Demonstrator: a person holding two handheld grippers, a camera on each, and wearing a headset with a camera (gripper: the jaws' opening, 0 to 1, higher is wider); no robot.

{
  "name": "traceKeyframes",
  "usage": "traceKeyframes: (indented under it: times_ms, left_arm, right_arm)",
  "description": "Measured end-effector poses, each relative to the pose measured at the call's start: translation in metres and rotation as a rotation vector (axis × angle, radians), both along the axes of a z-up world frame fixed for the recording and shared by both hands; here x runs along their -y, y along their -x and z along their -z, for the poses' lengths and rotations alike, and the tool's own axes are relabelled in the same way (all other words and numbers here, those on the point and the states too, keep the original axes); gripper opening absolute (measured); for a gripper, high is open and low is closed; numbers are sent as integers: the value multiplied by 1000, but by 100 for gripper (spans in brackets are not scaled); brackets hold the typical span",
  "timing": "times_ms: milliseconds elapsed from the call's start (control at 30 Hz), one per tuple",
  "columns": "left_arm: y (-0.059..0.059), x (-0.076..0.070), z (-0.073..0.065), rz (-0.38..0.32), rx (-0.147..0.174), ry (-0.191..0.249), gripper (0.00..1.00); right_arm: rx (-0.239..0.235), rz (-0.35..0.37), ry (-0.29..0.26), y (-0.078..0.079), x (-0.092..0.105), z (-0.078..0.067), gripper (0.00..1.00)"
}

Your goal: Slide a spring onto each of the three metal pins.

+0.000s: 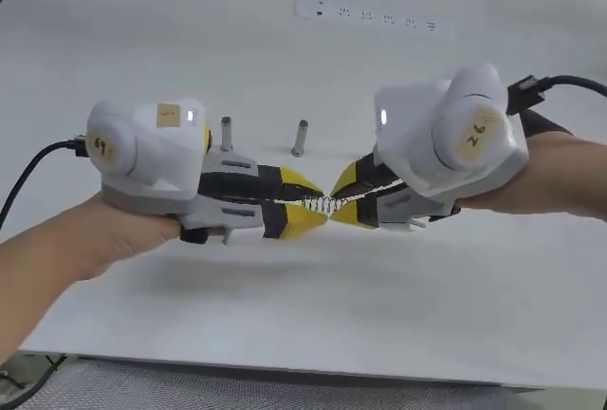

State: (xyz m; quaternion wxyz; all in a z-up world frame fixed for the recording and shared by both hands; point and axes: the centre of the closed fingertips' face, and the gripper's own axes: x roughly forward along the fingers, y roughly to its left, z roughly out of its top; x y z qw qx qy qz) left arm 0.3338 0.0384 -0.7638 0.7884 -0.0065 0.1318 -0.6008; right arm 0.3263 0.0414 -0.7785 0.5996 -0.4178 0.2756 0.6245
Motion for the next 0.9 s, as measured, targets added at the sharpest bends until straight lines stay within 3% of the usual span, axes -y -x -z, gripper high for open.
traceKeyframes:
  times_ms: [367, 533, 900]
  left_arm:
    - [2, 0, 0, 12, -4, -2, 9]
    - [3, 3, 0, 9, 13, -18, 8]
    - [7, 3, -1, 24, 2, -18, 7]
  right_arm:
    - [0, -6, -2, 2, 0, 0, 12]
    - [4, -1, -3, 2, 2, 0, 12]
    - [-17, 20, -31, 5, 3, 0, 13]
